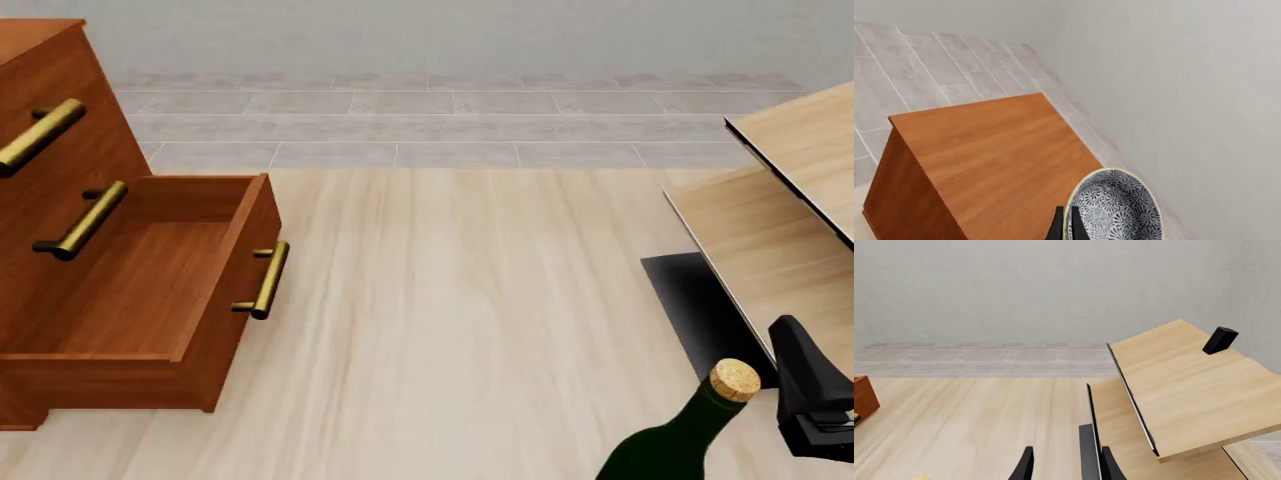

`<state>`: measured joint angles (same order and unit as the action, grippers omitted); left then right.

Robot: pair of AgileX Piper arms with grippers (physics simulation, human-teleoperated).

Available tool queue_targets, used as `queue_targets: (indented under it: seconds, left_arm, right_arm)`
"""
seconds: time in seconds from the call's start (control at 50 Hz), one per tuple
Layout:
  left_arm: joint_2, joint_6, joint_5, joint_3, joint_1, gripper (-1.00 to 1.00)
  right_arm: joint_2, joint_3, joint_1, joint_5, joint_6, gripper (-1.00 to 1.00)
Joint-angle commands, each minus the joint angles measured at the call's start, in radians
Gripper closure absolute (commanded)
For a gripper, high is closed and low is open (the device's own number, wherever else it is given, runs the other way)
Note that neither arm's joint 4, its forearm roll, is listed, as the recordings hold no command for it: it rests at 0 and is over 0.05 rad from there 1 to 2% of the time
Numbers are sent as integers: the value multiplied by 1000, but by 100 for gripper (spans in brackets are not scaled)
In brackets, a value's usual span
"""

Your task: Put the bowl on top of the cabinet.

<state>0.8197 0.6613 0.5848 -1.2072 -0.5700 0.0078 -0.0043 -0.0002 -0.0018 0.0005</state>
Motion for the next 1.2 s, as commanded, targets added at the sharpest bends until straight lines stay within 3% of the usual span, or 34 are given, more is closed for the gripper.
queue_targets:
  seconds: [0.02,0.54,1.2]
  left_arm:
    - [15,4,-7,-4,-38,100]
    - [60,-23,-56,0,-140,100]
    - [114,-69,-142,53,-148,100]
  right_arm:
    - [0,0,0,0,0,-100]
    - [0,0,0,0,0,-100]
    - [0,0,0,0,0,-100]
